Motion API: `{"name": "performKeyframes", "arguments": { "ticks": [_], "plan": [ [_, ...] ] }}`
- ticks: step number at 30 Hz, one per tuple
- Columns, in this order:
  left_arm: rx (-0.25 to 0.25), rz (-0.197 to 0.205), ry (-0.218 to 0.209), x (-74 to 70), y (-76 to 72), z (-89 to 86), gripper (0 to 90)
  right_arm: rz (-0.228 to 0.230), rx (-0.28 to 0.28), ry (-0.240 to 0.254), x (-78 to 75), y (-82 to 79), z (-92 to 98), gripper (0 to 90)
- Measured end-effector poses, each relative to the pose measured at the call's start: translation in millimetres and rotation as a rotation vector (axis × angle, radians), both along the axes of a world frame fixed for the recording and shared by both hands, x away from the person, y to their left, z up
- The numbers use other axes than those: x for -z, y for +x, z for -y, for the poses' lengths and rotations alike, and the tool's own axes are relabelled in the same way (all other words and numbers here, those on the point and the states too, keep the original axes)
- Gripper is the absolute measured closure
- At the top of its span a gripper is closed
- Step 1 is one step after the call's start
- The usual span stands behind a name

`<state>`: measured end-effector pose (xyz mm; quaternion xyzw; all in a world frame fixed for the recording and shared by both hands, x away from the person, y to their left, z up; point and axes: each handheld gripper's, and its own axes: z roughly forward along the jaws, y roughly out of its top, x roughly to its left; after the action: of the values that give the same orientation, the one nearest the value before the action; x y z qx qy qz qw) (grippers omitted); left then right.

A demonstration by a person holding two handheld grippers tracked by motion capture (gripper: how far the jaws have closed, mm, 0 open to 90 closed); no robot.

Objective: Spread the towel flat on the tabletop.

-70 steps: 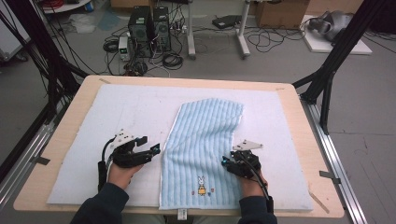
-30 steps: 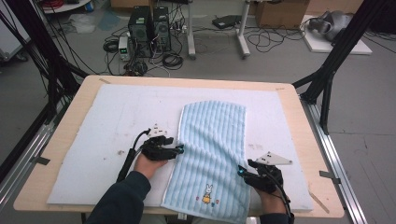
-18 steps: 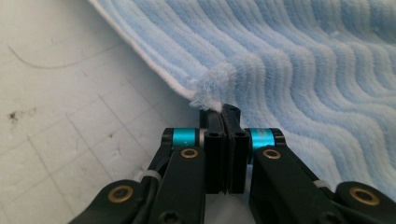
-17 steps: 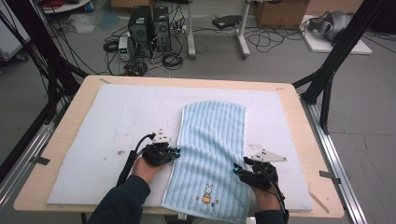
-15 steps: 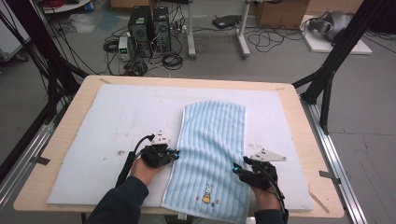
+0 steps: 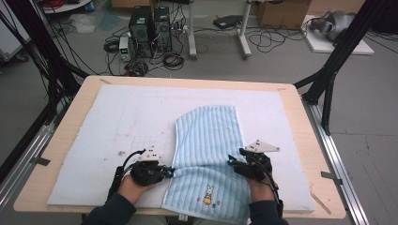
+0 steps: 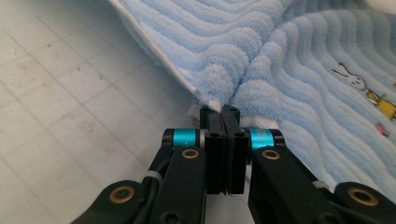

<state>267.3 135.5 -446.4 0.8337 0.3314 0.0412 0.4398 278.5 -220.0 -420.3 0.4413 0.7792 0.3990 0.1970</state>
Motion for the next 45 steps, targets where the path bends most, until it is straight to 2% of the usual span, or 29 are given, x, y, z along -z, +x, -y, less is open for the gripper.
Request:
{"name": "performKeyframes", "arguments": {
  "ticks": [1,2,4,9,11,12,13,14,16,18,20,21,27,30,33,38,39,40,42,44,45],
  "plan": [
    [0.0,0.0,0.0,0.0,0.0,0.0,88.6,0.0,0.0,0.0,0.0,0.0,0.0,46.9],
    [0.002,-0.004,-0.011,-0.3,-2.9,-3.3,88.6,0.001,-0.014,-0.011,-1.9,8.4,-8.1,46.1],
    [0.004,-0.01,-0.02,-0.2,-5.2,-5.6,88.6,-0.012,-0.026,-0.033,-1.2,15.5,-15.2,44.8],
    [0.036,-0.03,-0.029,-0.7,-12.2,-7.9,88.6,-0.068,-0.043,-0.092,9.4,32.0,-31.6,42.5],
    [0.04,-0.032,-0.032,-0.5,-13.6,-9.3,88.5,-0.089,-0.052,-0.124,13.7,34.0,-36.0,44.3],
    [0.036,-0.034,-0.04,-0.2,-13.7,-9.7,88.3,-0.097,-0.063,-0.144,16.5,34.7,-37.7,49.4],
    [0.036,-0.034,-0.04,-0.2,-13.7,-9.7,87.9,-0.097,-0.063,-0.144,16.5,34.7,-37.7,49.4],
    [0.023,-0.03,-0.052,-0.5,-12.5,-10.9,84.5,-0.111,-0.083,-0.131,20.1,33.5,-36.6,59.4],
    [-0.029,-0.034,-0.073,-1.9,-9.7,-13.0,64.1,-0.113,-0.099,-0.127,18.9,30.5,-34.4,80.4],
    [-0.064,-0.01,-0.095,-4.7,-7.5,-16.9,55.7,-0.094,-0.124,-0.166,17.6,25.3,-32.4,86.3],
    [-0.098,0.011,-0.109,-8.1,-4.4,-21.7,48.2,-0.085,-0.136,-0.184,16.8,18.1,-29.0,86.9],
    [-0.11,0.019,-0.12,-9.8,-2.3,-24.0,47.2,-0.08,-0.14,-0.191,16.1,13.9,-26.2,86.9],
    [-0.174,0.066,-0.166,-19.4,9.6,-31.3,44.7,-0.061,-0.131,-0.17,12.6,-7.8,-2.8,86.6],
    [-0.202,0.09,-0.167,-18.8,14.3,-32.9,44.1,-0.065,-0.126,-0.161,11.6,-16.0,6.9,86.6],
    [-0.211,0.093,-0.162,-18.8,17.8,-33.4,44.0,-0.068,-0.126,-0.16,11.6,-20.5,12.6,86.6],
    [-0.231,0.107,-0.183,-27.2,32.0,-32.4,43.5,-0.106,-0.207,-0.15,9.8,-34.0,21.1,86.6],
    [-0.228,0.115,-0.163,-28.9,34.7,-31.3,43.4,-0.11,-0.216,-0.151,8.5,-36.5,21.9,86.6],
    [-0.227,0.12,-0.161,-30.8,37.3,-29.9,43.4,-0.113,-0.222,-0.156,7.4,-38.5,23.0,86.6],
    [-0.231,0.135,-0.179,-34.4,42.2,-27.5,43.5,-0.127,-0.23,-0.161,5.8,-41.3,25.8,86.6],
    [-0.232,0.135,-0.167,-36.4,47.9,-25.2,43.6,-0.139,-0.239,-0.16,4.5,-43.0,28.8,86.2],
    [-0.24,0.138,-0.175,-36.6,50.4,-24.0,43.6,-0.138,-0.239,-0.158,3.8,-43.5,30.4,85.1]
  ]
}}
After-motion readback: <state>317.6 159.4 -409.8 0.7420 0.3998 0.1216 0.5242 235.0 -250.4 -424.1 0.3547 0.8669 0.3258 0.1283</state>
